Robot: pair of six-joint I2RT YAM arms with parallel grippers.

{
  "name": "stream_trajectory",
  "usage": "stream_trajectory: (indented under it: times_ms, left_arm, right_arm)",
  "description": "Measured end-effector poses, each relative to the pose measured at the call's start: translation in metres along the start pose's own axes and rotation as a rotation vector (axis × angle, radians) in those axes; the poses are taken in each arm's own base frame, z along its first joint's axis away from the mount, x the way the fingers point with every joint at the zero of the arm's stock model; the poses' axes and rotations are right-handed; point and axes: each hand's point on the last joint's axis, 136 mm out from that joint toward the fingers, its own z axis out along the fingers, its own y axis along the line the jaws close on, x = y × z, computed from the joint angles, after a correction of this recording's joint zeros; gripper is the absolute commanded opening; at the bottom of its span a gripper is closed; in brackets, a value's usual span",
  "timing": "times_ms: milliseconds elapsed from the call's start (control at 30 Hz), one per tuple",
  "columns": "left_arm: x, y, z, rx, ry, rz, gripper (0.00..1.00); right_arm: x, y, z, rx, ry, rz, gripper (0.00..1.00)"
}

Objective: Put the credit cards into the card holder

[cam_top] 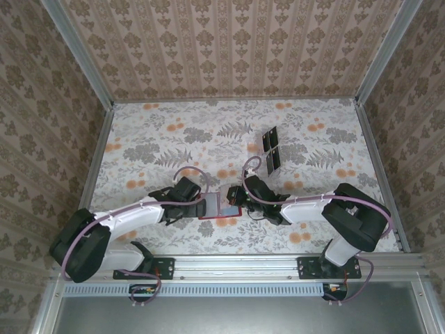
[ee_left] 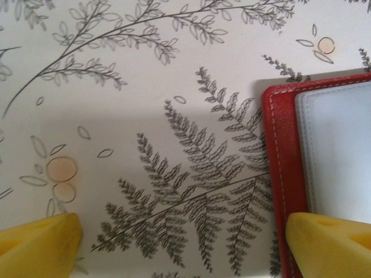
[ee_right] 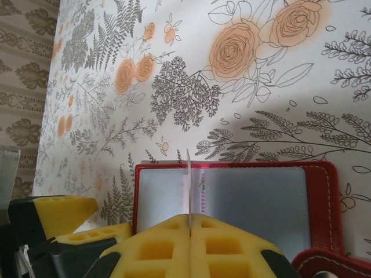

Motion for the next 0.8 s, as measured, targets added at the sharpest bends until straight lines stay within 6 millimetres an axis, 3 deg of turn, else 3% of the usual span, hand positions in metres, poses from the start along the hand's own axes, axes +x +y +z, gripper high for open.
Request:
stream_trajectory:
  times_ms: [267, 600, 800]
  left_arm:
    - [-0.018, -0.011, -0.017, 0.050, -0.058, -0.010, 1.00]
    - [-0.004, -0.017, 0.006, 0.028, 0.014, 0.020, 1.00]
    - [-0.006, -0.015, 0.007, 0.017, 0.007, 0.004, 1.00]
  right_arm:
    - [-0.002, 0.003, 0.000, -0.013, -0.007, 0.001, 0.00]
    - [0.004, -0.010, -0.002, 0.014, -0.002, 0.000, 0.00]
    - [0.001, -0.006, -0.002, -0.014, -0.019, 0.000, 0.00]
